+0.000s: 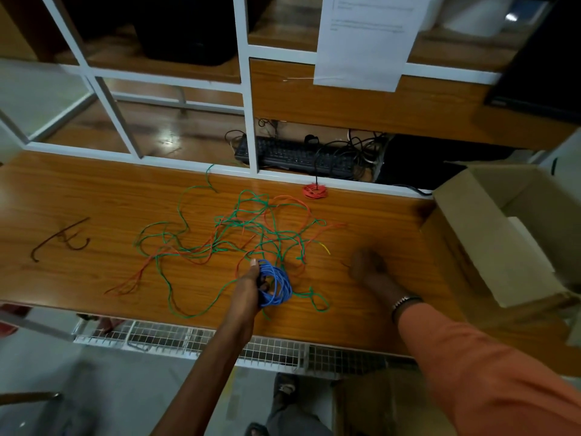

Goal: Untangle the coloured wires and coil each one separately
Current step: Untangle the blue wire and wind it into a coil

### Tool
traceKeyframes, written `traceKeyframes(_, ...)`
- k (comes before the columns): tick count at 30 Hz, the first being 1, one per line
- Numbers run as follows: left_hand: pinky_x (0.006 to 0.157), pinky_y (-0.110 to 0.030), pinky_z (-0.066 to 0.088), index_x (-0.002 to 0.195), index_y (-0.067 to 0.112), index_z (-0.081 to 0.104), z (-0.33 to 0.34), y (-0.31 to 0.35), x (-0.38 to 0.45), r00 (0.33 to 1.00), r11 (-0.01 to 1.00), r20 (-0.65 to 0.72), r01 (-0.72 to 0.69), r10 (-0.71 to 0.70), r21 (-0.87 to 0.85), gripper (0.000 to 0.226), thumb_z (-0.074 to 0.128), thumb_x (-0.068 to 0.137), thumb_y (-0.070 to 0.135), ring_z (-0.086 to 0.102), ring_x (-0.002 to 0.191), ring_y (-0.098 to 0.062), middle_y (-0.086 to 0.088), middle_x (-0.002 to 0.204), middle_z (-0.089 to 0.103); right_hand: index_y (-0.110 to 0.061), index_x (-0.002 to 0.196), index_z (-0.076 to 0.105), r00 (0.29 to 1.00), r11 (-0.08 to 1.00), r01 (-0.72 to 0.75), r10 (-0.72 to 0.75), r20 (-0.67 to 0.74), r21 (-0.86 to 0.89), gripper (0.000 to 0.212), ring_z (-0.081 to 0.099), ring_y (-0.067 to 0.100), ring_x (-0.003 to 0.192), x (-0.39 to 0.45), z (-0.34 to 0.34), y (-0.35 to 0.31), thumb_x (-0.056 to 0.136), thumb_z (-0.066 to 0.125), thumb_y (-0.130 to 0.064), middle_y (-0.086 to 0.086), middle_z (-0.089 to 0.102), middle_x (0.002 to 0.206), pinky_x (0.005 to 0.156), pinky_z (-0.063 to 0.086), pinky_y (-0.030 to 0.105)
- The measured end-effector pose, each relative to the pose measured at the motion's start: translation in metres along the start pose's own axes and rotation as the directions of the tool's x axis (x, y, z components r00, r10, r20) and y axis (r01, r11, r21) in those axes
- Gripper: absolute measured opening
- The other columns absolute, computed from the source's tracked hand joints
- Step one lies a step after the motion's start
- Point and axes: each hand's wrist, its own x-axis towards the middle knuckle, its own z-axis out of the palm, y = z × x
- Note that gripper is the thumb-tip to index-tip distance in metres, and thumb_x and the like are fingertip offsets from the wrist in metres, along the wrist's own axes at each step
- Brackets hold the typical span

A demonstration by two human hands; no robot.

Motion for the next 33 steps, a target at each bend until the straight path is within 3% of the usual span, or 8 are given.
traceKeyframes(10, 0.056, -0.025, 0.04, 0.079, 0.021, 0.049, -0.006, 0.003, 0.007, 0.991, 0.992, -0.049, -0.119, 0.122, 0.049, 0.045, 0.036, 0.111, 0.051, 0.043, 0.053, -0.008, 0.005, 0.062, 0.044, -0.009, 0.129, 0.059, 0.991, 0.989, 0.137, -0.137, 0.008, -0.057, 0.032, 0.056, 0.035, 0.129, -0.006, -0.003, -0.001, 0.1, 0.051, -0.018, 0.015, 0.058, 0.141, 0.102, 0.045, 0.039)
traceKeyframes(14, 0.06, -0.032, 0.039, 0.075, 0.02, 0.048, -0.008, 0.005, 0.015, 0.987, 0.985, -0.054, -0.149, 0.154, 0.084, 0.05, 0.034, 0.111, 0.052, 0.047, 0.052, -0.011, 0.006, 0.057, 0.048, -0.01, 0.099, 0.07, 0.999, 0.98, 0.052, -0.048, -0.026, 0.19, 0.022, 0.068, 0.035, 0.101, 0.009, -0.001, 0.004, 0.088, 0.067, -0.029, 0.015, 0.072, 0.114, 0.078, 0.052, 0.037)
traceKeyframes(18, 0.05, -0.021, 0.043, 0.079, 0.02, 0.054, -0.007, 0.014, 0.023, 0.968, 0.967, -0.086, -0.226, 0.237, 0.118, 0.05, 0.03, 0.113, 0.046, 0.054, 0.049, -0.004, 0.007, 0.06, 0.056, -0.011, 0.071, 0.066, 0.99, 0.595, -0.103, 0.139, 0.024, 0.797, 0.018, 0.069, 0.026, 0.062, 0.01, -0.037, -0.018, 0.076, 0.083, -0.014, 0.013, 0.073, 0.073, 0.055, 0.054, 0.034)
traceKeyframes(21, 0.048, -0.017, 0.044, 0.087, 0.017, 0.059, 0.0, 0.026, 0.036, 0.951, 0.954, -0.129, -0.262, 0.281, 0.149, 0.05, 0.029, 0.113, 0.048, 0.057, 0.055, -0.006, 0.003, 0.068, 0.059, -0.006, 0.084, 0.06, 0.994, 0.186, -0.106, -0.004, 0.109, 0.977, 0.016, 0.071, 0.02, 0.059, -0.008, -0.083, -0.052, 0.088, 0.072, 0.004, 0.018, 0.07, 0.081, 0.054, 0.059, 0.03)
traceKeyframes(23, 0.054, -0.021, 0.045, 0.083, 0.018, 0.057, 0.01, 0.035, 0.045, 0.933, 0.935, -0.142, -0.302, 0.329, 0.186, 0.052, 0.029, 0.111, 0.053, 0.055, 0.062, -0.013, -0.002, 0.072, 0.056, -0.004, 0.087, 0.058, 0.982, 0.052, -0.101, -0.154, 0.108, 0.994, 0.015, 0.073, 0.018, 0.057, -0.025, -0.11, -0.074, 0.092, 0.066, 0.007, 0.019, 0.069, 0.081, 0.054, 0.061, 0.029)
traceKeyframes(27, 0.077, -0.04, 0.047, 0.091, 0.016, 0.06, 0.032, 0.053, 0.062, 0.879, 0.879, -0.176, -0.387, 0.443, 0.279, 0.054, 0.028, 0.108, 0.056, 0.058, 0.082, -0.027, -0.017, 0.089, 0.062, 0.0, 0.101, 0.064, 0.915, -0.001, -0.132, -0.383, 0.122, 0.991, 0.011, 0.073, 0.021, 0.063, -0.066, -0.141, -0.107, 0.091, 0.067, 0.005, 0.018, 0.073, 0.081, 0.062, 0.063, 0.03)
traceKeyframes(30, 0.1, -0.052, 0.047, 0.122, 0.0, 0.059, 0.043, 0.06, 0.075, 0.838, 0.821, -0.196, -0.406, 0.51, 0.4, 0.08, 0.023, 0.104, 0.07, 0.059, 0.116, -0.044, -0.031, 0.125, 0.062, -0.002, 0.097, 0.068, 0.885, 0.023, -0.158, -0.441, 0.152, 0.987, 0.008, 0.075, 0.022, 0.066, -0.074, -0.142, -0.121, 0.09, 0.068, 0.002, 0.016, 0.075, 0.08, 0.063, 0.062, 0.029)
traceKeyframes(33, 0.093, -0.039, 0.044, 0.13, 0.005, 0.056, 0.053, 0.069, 0.085, 0.814, 0.792, -0.2, -0.422, 0.545, 0.441, 0.074, 0.024, 0.105, 0.067, 0.06, 0.113, -0.03, -0.015, 0.123, 0.065, -0.001, 0.091, 0.064, 0.9, -0.02, -0.225, -0.387, 0.2, 0.974, 0.006, 0.073, 0.02, 0.058, -0.061, -0.141, -0.125, 0.091, 0.063, 0.005, 0.014, 0.072, 0.072, 0.054, 0.059, 0.026)
